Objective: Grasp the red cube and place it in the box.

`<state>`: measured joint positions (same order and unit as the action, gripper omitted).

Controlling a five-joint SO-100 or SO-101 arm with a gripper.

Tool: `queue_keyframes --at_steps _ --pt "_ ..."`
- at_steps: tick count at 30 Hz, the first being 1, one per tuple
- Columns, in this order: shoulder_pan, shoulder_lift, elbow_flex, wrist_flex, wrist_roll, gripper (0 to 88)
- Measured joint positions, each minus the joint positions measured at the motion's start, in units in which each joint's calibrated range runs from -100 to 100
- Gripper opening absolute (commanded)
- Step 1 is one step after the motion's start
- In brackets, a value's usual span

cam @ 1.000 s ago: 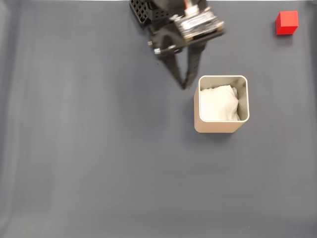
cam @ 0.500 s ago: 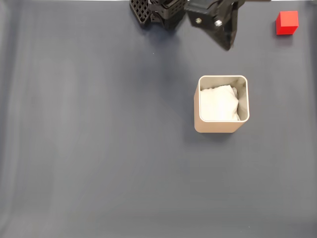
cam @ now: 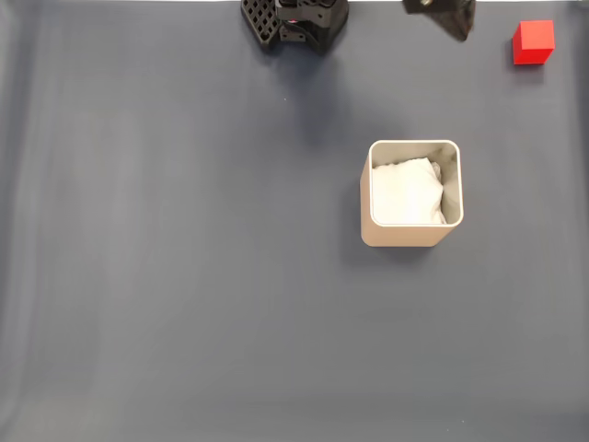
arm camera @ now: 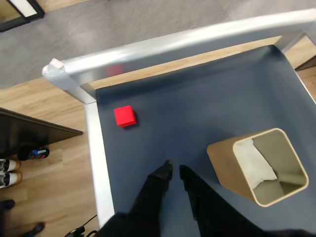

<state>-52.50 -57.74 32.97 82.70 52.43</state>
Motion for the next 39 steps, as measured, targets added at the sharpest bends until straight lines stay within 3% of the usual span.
queue_keyframes --at_steps 11,22,39 --pt "-9.32 1.69 -0.09 0.49 -1.95 17.2" --pt "-9.55 5.62 -0.18 -4.47 3.03 22.0" --pt "-11.05 15.78 -0.18 -13.97 5.08 27.6"
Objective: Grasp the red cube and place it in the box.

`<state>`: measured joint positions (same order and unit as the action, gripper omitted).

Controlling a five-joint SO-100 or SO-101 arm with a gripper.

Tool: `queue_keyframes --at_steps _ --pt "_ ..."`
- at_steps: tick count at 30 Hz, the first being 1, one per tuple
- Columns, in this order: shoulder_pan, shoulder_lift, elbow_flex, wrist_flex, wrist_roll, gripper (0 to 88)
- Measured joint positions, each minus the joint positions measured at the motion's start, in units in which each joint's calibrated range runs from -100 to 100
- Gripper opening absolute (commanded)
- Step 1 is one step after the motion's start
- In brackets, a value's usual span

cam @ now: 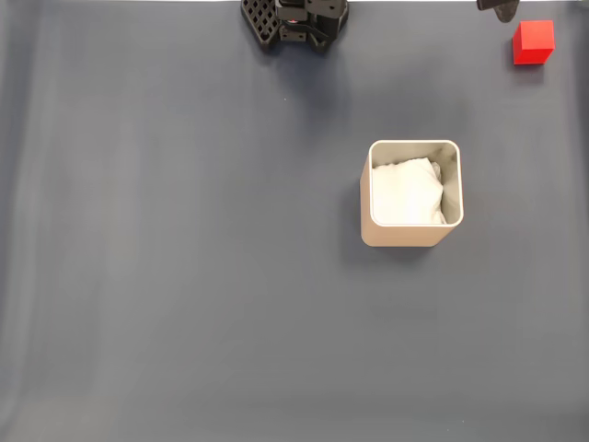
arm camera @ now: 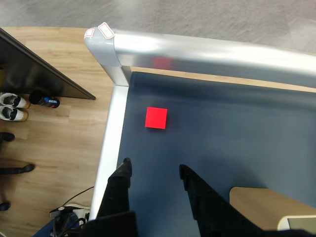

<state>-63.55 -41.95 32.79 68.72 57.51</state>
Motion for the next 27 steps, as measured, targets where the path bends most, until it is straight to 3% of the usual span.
queue_keyframes --at_steps 27 --pt "3.08 16.50 -0.64 -13.73 2.39 30.4"
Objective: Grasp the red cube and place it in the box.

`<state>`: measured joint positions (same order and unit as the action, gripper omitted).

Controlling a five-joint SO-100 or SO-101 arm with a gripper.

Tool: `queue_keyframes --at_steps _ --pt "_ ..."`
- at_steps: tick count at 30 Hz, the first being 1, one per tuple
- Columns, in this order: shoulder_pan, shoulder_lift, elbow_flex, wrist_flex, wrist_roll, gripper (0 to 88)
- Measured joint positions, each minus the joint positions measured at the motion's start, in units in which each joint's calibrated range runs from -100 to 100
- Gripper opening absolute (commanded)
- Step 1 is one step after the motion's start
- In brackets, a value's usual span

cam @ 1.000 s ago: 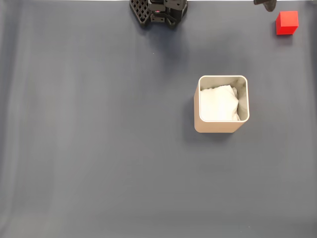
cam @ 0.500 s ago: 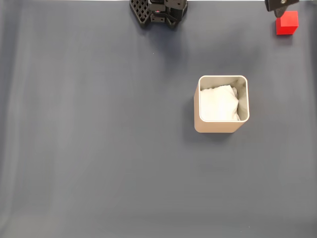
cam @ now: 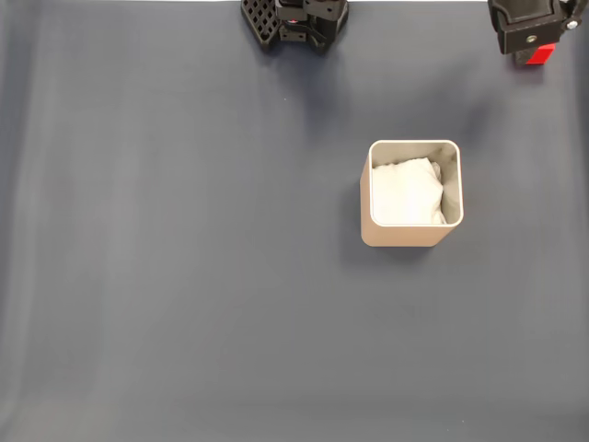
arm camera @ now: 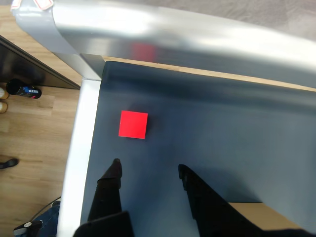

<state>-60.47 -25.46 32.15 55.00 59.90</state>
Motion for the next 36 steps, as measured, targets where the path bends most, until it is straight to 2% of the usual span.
queue_keyframes --at_steps 12,28,36 --pt "-0.75 4.90 -5.83 0.00 -2.93 32.1" --pt "-5.41 8.11 -8.38 -0.24 -4.79 34.1" --pt "-4.74 10.52 -8.38 -2.76 -5.32 34.2"
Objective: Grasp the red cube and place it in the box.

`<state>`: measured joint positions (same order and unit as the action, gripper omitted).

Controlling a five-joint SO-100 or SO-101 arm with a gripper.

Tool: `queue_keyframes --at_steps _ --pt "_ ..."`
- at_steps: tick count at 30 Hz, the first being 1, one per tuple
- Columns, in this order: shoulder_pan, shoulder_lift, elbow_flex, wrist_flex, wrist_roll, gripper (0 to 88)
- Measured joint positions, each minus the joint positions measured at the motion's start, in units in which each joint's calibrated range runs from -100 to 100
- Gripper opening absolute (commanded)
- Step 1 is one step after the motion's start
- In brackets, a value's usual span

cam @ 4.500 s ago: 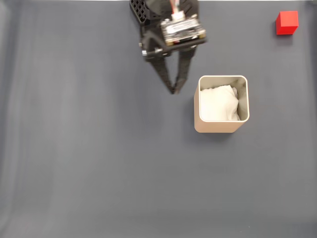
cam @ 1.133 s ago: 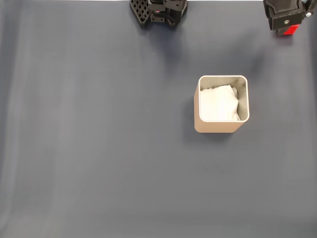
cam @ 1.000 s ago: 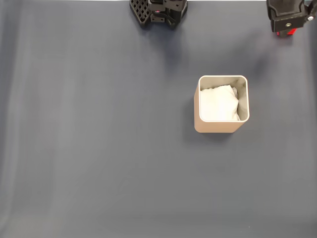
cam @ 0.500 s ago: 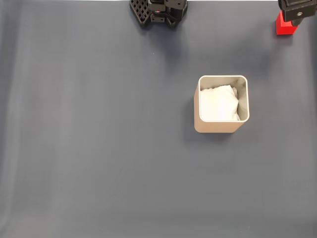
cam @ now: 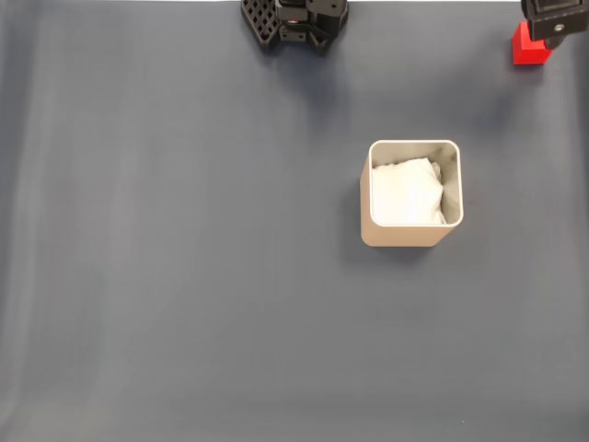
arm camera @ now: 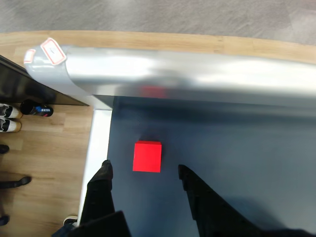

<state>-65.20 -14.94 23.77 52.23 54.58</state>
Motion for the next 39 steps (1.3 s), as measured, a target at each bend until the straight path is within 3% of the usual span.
queue_keyframes --at_steps 39 --pt "-1.35 6.42 4.37 -7.80 -3.03 34.2"
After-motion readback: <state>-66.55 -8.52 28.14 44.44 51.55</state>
